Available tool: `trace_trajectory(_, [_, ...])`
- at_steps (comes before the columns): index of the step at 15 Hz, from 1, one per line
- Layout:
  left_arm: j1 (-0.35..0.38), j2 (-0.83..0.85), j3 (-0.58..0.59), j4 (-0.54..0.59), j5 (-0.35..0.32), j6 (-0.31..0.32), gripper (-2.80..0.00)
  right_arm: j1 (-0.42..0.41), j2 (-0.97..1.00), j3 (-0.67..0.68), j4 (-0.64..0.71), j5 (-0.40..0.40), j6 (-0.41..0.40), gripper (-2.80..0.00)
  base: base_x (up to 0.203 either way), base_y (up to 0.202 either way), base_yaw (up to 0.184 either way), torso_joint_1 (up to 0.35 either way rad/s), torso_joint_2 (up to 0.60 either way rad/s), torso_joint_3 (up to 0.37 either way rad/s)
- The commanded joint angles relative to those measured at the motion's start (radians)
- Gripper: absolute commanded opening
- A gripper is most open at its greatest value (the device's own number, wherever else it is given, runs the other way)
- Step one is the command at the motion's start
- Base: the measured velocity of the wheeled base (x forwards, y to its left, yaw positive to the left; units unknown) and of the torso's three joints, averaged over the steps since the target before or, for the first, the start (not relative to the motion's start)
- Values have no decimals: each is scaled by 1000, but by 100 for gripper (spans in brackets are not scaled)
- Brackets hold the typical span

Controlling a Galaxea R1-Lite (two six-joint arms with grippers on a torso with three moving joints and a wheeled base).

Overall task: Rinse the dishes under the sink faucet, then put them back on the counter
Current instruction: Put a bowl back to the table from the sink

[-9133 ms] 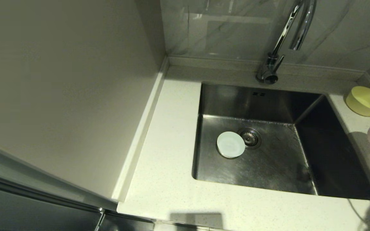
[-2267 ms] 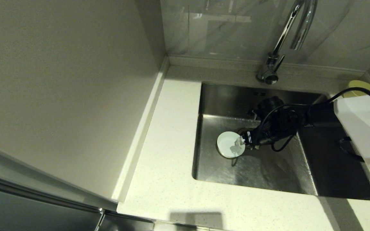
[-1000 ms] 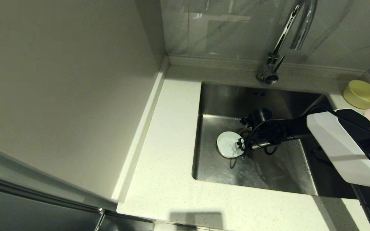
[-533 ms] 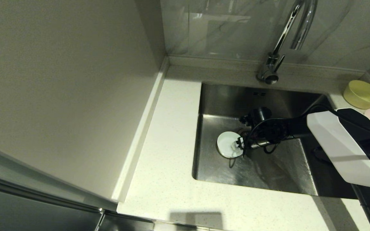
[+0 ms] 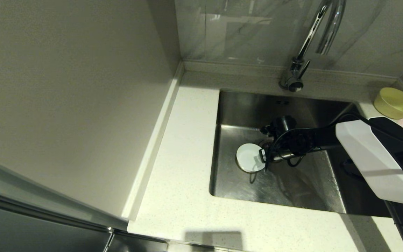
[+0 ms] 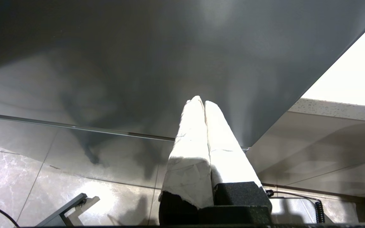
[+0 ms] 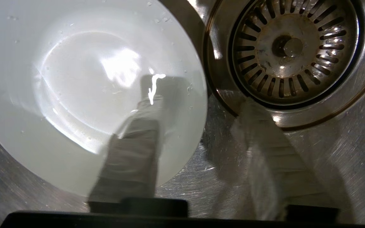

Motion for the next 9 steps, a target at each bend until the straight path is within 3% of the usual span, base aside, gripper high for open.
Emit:
trace_trajectory(1, [0,-2,0,0,0,-1,-280,0,-5,4,2,0,0,-280,0,0,0,0,0,0])
trace_trajectory(9, [0,-2,0,0,0,-1,-280,-32,-12,2,0,-1,1,-280,0,0,0,0,0,0])
